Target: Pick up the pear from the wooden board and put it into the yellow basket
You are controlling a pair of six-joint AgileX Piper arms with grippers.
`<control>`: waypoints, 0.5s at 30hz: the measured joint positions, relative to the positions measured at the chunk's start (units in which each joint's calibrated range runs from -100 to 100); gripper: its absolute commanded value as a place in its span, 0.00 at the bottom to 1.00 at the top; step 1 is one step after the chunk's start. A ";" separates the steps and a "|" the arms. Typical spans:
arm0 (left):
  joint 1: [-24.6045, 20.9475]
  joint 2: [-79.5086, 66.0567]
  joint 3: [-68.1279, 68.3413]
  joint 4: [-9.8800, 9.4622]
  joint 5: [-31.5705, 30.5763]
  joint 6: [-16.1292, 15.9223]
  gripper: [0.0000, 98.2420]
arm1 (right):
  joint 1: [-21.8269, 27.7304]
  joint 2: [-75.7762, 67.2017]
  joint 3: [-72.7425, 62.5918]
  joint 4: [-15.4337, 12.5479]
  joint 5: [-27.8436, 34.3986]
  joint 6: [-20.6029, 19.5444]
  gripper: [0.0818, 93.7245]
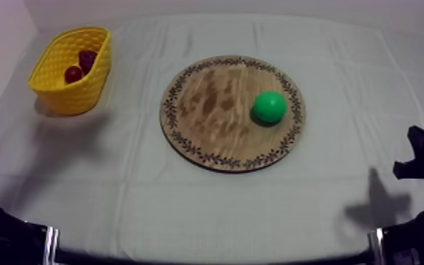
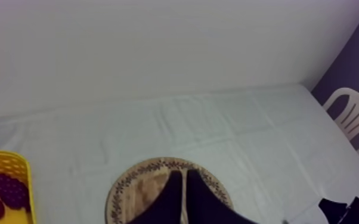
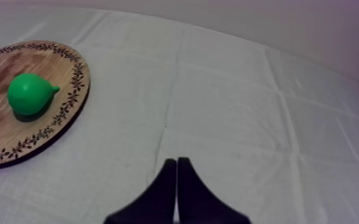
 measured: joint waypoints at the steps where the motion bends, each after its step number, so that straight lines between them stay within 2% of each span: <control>1: 0.53 1.22 -0.88 -0.33 0.50 0.52 0.00 | 0.00 0.00 0.00 0.00 0.00 0.00 0.00; 4: 2.38 4.60 -1.73 -2.00 1.35 2.47 0.00 | 0.00 0.00 0.00 0.00 0.00 0.00 0.00; 8: 4.44 9.26 -3.08 -3.23 3.45 5.46 0.00 | 0.00 0.00 0.00 0.00 0.00 0.00 0.00; 15: 6.19 19.18 -10.88 -2.98 10.62 10.13 0.00 | 0.00 0.00 0.00 0.00 0.00 0.00 0.00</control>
